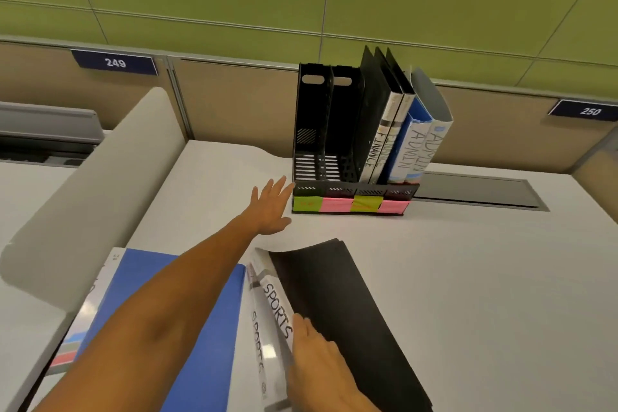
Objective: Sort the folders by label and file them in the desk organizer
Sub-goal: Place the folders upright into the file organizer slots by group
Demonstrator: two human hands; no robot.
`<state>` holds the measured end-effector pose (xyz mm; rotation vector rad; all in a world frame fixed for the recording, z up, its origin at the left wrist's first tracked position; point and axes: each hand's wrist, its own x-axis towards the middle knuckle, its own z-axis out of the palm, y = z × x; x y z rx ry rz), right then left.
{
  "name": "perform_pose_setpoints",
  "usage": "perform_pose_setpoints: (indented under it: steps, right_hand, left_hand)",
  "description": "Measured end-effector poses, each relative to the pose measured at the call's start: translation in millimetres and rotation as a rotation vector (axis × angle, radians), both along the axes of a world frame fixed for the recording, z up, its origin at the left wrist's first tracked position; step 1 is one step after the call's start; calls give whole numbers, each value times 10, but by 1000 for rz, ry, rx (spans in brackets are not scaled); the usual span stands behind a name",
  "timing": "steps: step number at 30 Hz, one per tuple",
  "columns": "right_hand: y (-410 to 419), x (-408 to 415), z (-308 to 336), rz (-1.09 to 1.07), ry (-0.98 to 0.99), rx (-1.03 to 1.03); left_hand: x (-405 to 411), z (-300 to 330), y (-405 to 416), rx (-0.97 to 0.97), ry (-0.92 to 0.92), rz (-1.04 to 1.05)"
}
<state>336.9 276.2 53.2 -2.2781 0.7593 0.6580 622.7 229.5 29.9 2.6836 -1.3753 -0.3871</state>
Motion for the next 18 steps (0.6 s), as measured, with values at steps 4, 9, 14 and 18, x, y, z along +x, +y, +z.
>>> perform_pose_setpoints:
  steps: [4,9,14,18]
  right_hand:
    - [-177,-146,500,-154,-170,35]
    - [-488,-594,1005,-243,-313,-65]
    - [-978,-930,1387,-473,-539,-132]
    - [-1186,-882,1484,-449,-468,-131]
  left_hand:
    - [-34,47,-234,-49,34,17]
    - [12,179,-493,-111,167,57]
    - [5,78,-523,-71,64,13]
    - [25,57,-494,-120,42,-14]
